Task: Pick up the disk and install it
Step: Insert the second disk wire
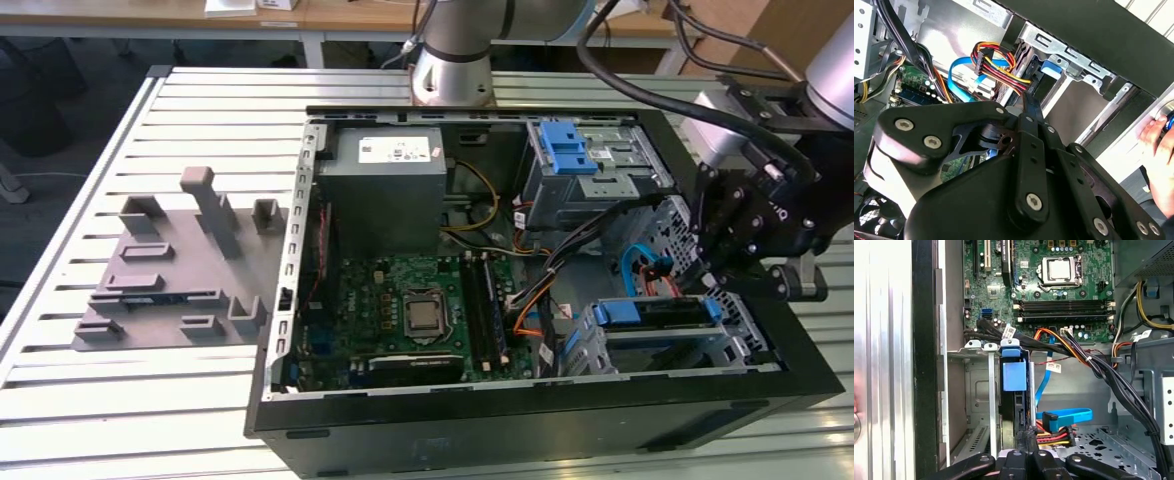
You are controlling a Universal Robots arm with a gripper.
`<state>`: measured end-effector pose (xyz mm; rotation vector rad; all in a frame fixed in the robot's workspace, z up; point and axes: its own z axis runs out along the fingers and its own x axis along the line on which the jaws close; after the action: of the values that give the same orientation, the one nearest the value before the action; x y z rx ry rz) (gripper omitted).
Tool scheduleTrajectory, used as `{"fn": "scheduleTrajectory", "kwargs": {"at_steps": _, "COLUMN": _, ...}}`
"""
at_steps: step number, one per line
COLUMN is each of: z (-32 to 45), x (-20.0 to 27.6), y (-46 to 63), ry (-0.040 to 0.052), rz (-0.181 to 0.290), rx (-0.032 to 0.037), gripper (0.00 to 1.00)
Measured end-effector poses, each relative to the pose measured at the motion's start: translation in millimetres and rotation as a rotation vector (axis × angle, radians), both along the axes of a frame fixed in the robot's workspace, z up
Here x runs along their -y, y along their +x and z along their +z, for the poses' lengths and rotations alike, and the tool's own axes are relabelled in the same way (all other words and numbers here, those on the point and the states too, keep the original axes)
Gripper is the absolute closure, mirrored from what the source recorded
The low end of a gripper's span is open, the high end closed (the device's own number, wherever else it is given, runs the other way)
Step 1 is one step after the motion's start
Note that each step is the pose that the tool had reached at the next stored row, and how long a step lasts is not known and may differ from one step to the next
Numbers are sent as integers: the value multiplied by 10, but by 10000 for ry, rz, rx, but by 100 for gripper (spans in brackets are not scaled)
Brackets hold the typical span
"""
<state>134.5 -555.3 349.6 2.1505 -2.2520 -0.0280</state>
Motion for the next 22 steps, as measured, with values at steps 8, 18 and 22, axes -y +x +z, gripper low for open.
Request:
{"fn": "scheduleTrajectory", "kwargs": {"at_steps": 8, "z": 16, "x": 0, "y": -28, "ry": -4, "rz": 1, "rx": 40, "gripper": 89}}
{"fn": "scheduleTrajectory", "kwargs": {"at_steps": 18, "z": 84, "x": 1, "y": -149, "ry": 3, "rz": -2, "rx": 40, "gripper": 89}}
{"fn": "scheduleTrajectory", "kwargs": {"at_steps": 22, "z": 149, "x": 0, "y": -192, "ry": 9, "rz": 0, "rx": 40, "gripper": 89}}
